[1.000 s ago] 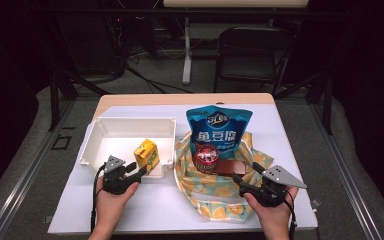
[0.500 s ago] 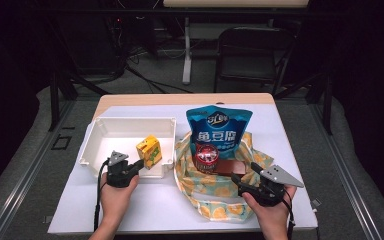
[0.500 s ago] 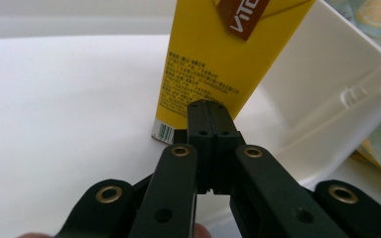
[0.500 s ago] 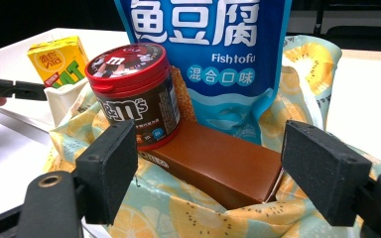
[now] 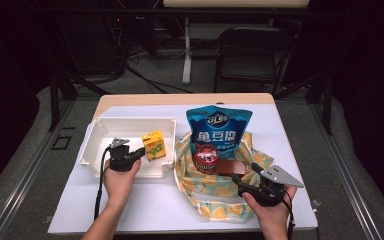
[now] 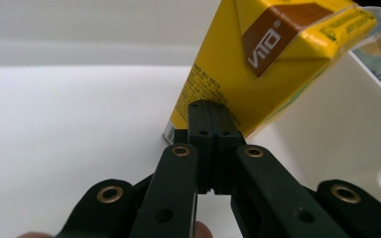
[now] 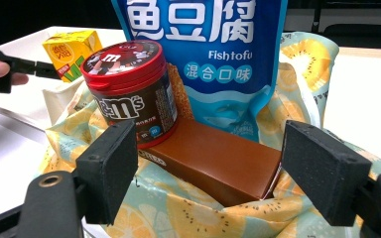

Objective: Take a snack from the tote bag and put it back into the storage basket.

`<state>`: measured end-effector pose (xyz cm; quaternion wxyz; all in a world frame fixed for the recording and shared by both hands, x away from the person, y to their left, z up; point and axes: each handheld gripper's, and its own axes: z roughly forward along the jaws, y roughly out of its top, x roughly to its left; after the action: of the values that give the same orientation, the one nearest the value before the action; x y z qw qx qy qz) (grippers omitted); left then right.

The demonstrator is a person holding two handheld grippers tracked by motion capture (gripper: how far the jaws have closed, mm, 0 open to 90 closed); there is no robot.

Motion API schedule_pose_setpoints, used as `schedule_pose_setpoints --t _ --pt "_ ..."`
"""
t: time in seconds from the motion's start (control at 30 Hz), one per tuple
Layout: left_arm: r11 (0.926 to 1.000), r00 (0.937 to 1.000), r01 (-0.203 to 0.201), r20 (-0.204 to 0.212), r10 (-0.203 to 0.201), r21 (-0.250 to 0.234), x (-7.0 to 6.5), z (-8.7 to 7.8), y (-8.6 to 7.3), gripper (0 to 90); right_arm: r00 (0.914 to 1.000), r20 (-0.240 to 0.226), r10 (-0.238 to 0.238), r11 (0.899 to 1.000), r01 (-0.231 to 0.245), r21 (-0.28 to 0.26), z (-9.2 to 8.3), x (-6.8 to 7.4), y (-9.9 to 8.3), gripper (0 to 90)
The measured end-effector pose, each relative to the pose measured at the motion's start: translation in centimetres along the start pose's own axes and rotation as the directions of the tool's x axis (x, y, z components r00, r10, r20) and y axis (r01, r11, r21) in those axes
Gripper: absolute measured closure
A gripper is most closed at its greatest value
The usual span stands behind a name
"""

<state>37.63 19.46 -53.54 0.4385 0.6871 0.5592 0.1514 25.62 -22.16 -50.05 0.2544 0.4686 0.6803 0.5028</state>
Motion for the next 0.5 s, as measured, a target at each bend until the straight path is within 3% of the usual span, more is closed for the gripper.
schedule_pose_setpoints --t 0.2,0.33,0.4,0.43,0.5 --pt "0.9999 0.9999 -0.013 0.006 0.013 -0.005 -0.2 1.0 0.6 89.7 1.0 0.001 -0.003 1.0 0.003 0.001 0.0 -0.1 0.0 22.3" --pt "0.9984 0.9984 -0.055 0.013 0.055 0.011 -0.3 0.4 0.0 88.1 1.0 0.002 0.0 1.0 0.0 -0.002 -0.1 -0.2 0.0 22.3" --pt "0.9986 0.9979 -0.053 0.037 0.053 0.003 -0.4 -0.3 -0.6 89.0 1.0 0.005 0.002 1.0 -0.002 -0.002 -0.2 -0.4 0.0 22.3" --pt "0.9977 0.9964 -0.066 0.054 0.065 0.017 -0.6 -0.6 -0.8 89.7 1.0 0.007 0.004 1.0 -0.004 -0.002 -0.2 -0.5 -0.1 22.4" --pt "0.9917 0.9905 -0.129 0.051 0.128 0.009 -1.1 -0.6 -1.3 89.8 0.9999 0.009 0.01 1.0 -0.01 0.0 -0.1 -0.6 -0.1 22.4"
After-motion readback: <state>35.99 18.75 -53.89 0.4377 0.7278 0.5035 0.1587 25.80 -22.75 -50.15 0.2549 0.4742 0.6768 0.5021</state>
